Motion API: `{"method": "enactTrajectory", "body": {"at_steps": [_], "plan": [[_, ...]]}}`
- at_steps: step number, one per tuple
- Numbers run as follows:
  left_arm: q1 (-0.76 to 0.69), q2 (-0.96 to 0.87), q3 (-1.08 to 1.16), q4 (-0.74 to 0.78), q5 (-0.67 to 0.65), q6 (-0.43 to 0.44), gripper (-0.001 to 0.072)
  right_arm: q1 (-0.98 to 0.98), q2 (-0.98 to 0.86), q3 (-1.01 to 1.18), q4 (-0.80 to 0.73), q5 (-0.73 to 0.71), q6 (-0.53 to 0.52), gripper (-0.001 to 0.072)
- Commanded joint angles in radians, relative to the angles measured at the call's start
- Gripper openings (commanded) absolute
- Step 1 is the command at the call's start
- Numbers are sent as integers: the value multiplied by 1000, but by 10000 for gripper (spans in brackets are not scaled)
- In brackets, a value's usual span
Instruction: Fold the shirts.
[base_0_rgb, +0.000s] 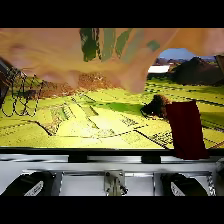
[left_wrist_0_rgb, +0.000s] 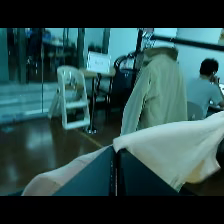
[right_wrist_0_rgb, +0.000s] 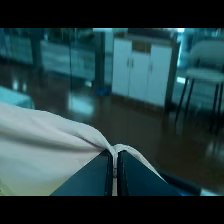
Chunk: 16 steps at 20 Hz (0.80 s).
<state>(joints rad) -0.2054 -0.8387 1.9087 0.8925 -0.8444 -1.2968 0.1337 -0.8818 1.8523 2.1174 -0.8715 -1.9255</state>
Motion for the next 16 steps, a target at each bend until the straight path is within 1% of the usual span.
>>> {"method": "enactTrajectory", "body": {"at_steps": [1, 5, 6, 8, 11, 13, 15, 16], "plan": [[2, 60, 89, 5, -6, 2, 25, -1, 97, 41, 28, 78, 29, 83], [2, 63, 62, 35, -119, -10, 25, -1, 82, 41, -10, 53, 28, 83], [2, 63, 47, 75, -146, -40, 25, -1, 66, 41, -30, 39, 28, 83], [2, 63, 9, 203, -214, -110, 25, -1, 24, 41, -89, -19, 28, 83], [2, 60, -93, 380, -347, -173, 25, -1, -84, 41, -138, -209, 29, 83], [2, 53, -204, 434, -416, -182, 26, -1, -190, 40, -135, -364, 42, 83], [2, 47, -356, 462, -425, -183, 25, -1, -320, 29, -132, -484, 55, 83], [2, 42, -436, 476, -422, -183, 26, -1, -387, 15, -122, -500, 55, 83]]}}
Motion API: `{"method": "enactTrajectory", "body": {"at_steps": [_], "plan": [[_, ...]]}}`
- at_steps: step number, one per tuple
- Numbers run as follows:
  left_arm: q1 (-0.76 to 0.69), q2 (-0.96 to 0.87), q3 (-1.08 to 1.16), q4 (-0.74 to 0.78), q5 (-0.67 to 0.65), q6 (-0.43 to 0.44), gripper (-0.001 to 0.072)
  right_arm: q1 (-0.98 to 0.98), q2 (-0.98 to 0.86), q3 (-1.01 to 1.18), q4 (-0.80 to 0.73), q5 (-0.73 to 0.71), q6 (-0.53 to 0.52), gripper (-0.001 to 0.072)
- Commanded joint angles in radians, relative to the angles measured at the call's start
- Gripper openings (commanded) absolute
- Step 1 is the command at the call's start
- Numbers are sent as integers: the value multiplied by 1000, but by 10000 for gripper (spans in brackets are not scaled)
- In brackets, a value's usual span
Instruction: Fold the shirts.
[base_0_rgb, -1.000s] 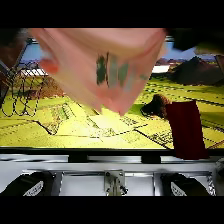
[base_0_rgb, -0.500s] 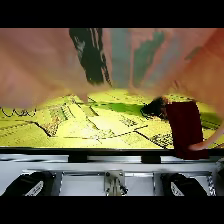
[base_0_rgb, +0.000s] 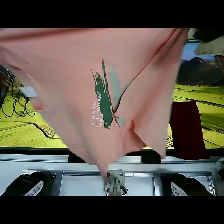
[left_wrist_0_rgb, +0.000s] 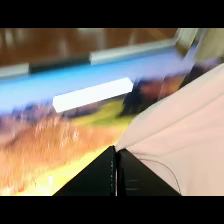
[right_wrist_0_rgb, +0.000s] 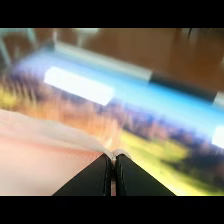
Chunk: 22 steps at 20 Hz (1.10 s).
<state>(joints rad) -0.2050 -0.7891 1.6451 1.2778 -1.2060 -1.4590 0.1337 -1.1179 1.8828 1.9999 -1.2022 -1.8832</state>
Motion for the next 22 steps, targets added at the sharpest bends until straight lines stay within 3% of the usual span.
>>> {"method": "enactTrajectory", "body": {"at_steps": [1, 5, 7, 11, 13, 14, 15, 16, 17, 19, 22], "plan": [[1, -18, -257, 106, -56, -21, 26, -1, -225, -34, 14, -150, 13, 83], [1, -100, -509, 122, 81, -67, 27, -1, -504, -50, 216, 88, 22, 83], [1, -163, -576, 122, 166, -122, 27, -1, -599, -50, 293, 184, 89, 83], [1, -317, -624, 121, 238, -160, 28, 13, -710, -50, 298, 126, 183, 83], [1, -387, -624, 111, 237, -234, 32, 24, -729, -50, 296, 73, 186, 87], [1, -406, -624, 105, 237, -265, 125, 24, -727, -50, 296, 65, 185, 182], [2, -415, -623, 105, 230, -280, 395, 19, -719, -47, 294, 55, 182, 489], [14, -416, -615, 106, 195, -281, 678, 6, -705, -40, 284, 32, 167, 597], [38, -415, -599, 111, 136, -269, 720, -14, -681, -38, 236, 5, 166, 596], [122, -413, -554, 111, -17, -156, 719, -72, -621, -38, 77, -96, 167, 596], [266, -408, -551, 78, -141, -61, 706, -193, -564, -45, -109, -362, 166, 594]]}}
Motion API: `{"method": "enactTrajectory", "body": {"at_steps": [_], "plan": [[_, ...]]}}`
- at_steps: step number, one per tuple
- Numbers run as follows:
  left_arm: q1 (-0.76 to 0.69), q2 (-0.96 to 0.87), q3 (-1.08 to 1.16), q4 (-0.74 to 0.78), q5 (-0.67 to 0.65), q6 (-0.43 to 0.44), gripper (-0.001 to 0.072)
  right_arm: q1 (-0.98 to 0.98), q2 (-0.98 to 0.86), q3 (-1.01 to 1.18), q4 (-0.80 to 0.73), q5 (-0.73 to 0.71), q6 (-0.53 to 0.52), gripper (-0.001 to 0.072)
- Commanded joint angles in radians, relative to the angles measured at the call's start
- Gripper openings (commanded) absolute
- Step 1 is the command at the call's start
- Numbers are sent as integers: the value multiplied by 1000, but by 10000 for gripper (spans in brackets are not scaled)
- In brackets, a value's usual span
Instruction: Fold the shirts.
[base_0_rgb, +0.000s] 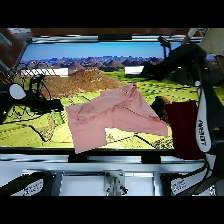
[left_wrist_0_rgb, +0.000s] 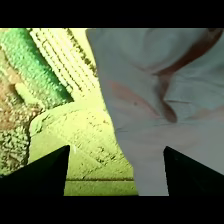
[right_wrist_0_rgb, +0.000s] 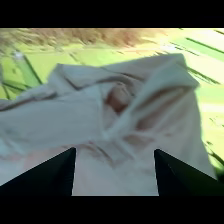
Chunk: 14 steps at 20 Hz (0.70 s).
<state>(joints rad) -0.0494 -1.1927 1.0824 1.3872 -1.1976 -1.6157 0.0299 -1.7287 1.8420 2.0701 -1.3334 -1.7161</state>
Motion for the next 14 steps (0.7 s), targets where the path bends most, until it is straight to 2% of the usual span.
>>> {"method": "enactTrajectory", "body": {"at_steps": [1, 2, 3, 5, 9, 14], "plan": [[149, -5, -13, -66, -151, 120, 701, -134, 56, -22, -176, -309, -1, 594], [182, -5, -53, -110, -138, 138, 583, -182, 70, -56, -151, -380, -6, 594], [203, -5, -101, -153, -108, 159, 569, -225, 90, -104, -116, -420, -13, 594], [220, -12, -203, -251, -25, 207, 571, -308, 158, -241, -56, -412, -14, 594], [215, -100, -282, -429, 64, 312, 572, -406, 298, -482, -54, -332, -41, 594], [215, -191, -280, -494, 102, 379, 570, -424, 347, -548, -60, -301, -54, 594]]}}
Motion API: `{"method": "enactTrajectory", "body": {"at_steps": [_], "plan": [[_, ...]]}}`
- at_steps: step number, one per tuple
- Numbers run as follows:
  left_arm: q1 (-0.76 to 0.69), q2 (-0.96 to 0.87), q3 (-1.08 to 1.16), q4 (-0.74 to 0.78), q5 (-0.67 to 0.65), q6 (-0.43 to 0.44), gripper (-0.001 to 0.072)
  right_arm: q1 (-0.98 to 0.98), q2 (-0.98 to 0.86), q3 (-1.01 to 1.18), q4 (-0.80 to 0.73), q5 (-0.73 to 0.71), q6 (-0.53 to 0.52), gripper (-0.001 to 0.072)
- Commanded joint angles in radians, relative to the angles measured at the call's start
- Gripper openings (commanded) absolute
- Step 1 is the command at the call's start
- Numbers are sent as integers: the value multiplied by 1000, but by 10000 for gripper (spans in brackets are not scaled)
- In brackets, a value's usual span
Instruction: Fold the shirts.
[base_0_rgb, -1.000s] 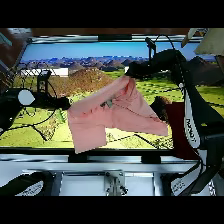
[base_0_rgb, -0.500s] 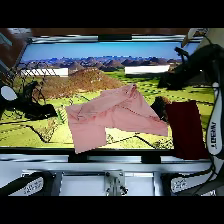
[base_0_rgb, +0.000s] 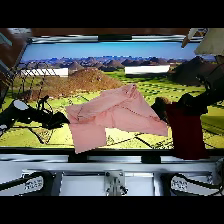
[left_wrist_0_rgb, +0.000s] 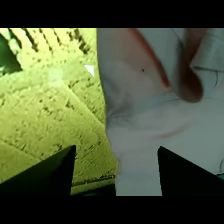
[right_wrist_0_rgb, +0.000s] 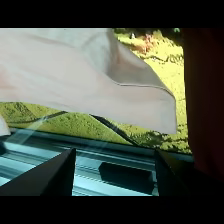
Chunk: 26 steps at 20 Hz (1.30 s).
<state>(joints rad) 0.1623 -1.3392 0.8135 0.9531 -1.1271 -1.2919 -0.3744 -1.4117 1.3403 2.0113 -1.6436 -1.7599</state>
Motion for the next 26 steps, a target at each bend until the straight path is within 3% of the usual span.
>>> {"method": "enactTrajectory", "body": {"at_steps": [1, 5, 8, 10, 12, 14, 26], "plan": [[3, -51, -11, -61, 35, 73, 570, -19, 30, -46, -2, 13, -10, 594], [-21, -57, -11, -64, 65, 107, 571, -19, 30, -47, -13, 25, -10, 595], [-58, -67, -11, -64, 73, 122, 564, -26, 30, -66, -140, 25, 21, 594], [-69, -73, -11, -64, 80, 120, 401, -61, 30, -124, -148, 21, 34, 596], [-67, -75, -7, -64, 82, 117, 137, -85, 30, -187, -96, 23, 35, 634], [-64, -74, 10, -64, 75, 117, 28, -78, 30, -250, -82, 40, 32, 634], [-64, -72, 79, -65, -10, 117, 28, -68, 30, -426, -4, 269, 19, 633]]}}
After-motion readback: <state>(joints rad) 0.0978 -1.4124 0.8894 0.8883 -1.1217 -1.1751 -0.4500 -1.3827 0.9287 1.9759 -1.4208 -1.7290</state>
